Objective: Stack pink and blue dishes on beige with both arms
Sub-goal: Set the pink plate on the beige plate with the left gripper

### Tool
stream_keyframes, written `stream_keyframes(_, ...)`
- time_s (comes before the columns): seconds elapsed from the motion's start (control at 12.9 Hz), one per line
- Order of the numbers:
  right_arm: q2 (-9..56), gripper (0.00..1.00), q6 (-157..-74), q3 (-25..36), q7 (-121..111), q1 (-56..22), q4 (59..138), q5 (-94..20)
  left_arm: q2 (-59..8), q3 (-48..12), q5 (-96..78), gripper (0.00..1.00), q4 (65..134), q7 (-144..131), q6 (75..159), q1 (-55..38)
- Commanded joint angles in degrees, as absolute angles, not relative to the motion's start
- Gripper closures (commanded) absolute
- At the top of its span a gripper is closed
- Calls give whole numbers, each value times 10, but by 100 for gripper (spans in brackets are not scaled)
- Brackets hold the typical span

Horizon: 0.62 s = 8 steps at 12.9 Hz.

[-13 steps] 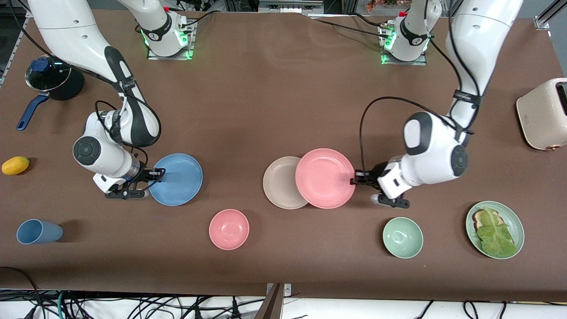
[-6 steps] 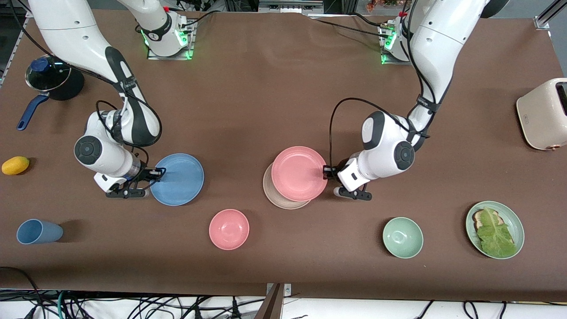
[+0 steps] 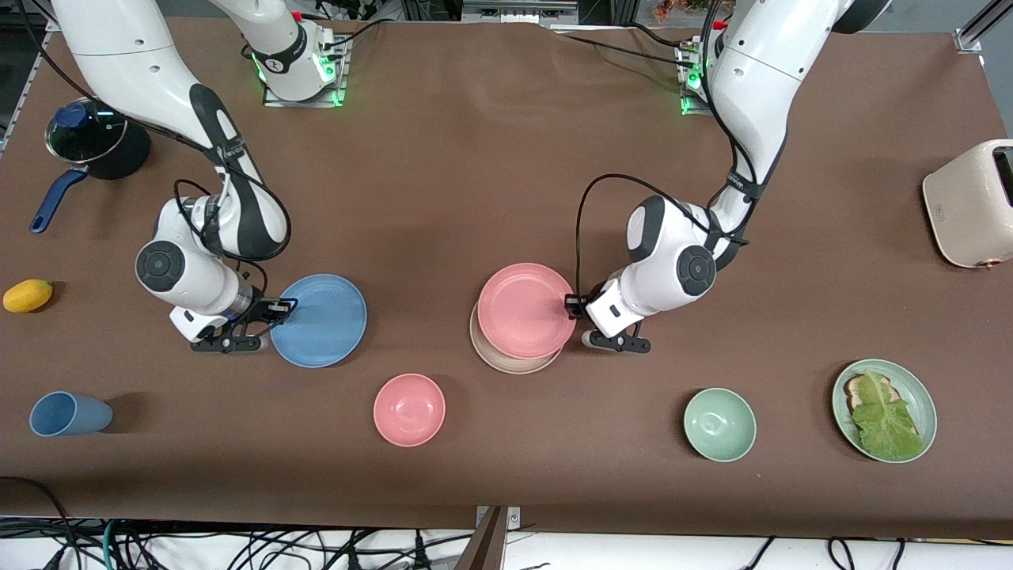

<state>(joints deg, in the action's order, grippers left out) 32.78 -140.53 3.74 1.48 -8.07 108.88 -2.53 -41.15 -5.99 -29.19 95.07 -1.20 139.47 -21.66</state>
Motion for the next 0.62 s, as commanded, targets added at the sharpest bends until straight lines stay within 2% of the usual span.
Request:
stream_keyframes(0.0,327,100,-1415,35,2,-78,1096,-34,-417,-51,-297,100,944,-18,1400,-225)
stream_keyframes(0.23,322,100,-1412,35,-17,-79,1090,-34,-417,-50,-297,98,943,-38,1400,-225)
stream_keyframes(0.31,318,100,-1409,35,-18,-79,1087,-33,-417,-50,-297,78,942,-51,1400,-225)
stream_keyframes(0.39,315,100,-1403,32,-22,-79,1082,-33,-418,-51,-297,70,936,-63,1400,-226)
stream_keyframes(0.54,305,100,-1354,23,-22,-79,1050,-34,-418,-51,-297,65,930,-90,1400,-226)
